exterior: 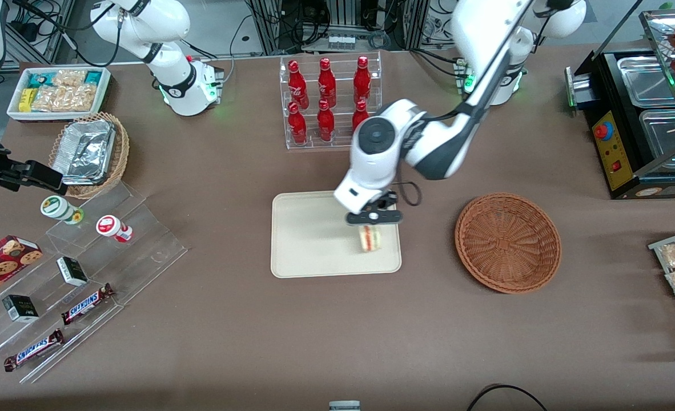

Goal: Place sandwich from basket to tray
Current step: 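Carry the held sandwich with the left gripper over the cream tray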

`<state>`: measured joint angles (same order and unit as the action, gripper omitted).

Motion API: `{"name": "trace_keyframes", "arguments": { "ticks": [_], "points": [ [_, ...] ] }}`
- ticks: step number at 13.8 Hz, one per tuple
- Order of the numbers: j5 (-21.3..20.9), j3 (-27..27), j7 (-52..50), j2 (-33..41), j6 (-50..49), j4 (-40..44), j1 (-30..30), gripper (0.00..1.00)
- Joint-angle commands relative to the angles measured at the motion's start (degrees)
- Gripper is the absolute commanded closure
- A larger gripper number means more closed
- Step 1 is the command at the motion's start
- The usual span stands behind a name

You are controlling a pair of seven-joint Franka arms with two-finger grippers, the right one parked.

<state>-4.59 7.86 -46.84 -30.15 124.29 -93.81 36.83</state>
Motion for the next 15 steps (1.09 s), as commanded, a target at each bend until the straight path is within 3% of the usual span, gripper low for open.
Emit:
{"name": "trace_keyframes", "arguments": {
  "ticks": [1,7,14,15],
  "points": [
    [-1.1,-0.7,-1.1,-4.8,1.6,4.9,2.1,1.00],
    [-1.2,-0.8,-1.8,-8.9,10.8,4.7,5.1,1.00],
    [-1.4,-0.9,-2.6,-11.1,11.5,4.7,6.1,1.00],
    [-1.4,-0.9,-2.5,-11.1,11.5,4.6,6.1,0.54]
  ]
}}
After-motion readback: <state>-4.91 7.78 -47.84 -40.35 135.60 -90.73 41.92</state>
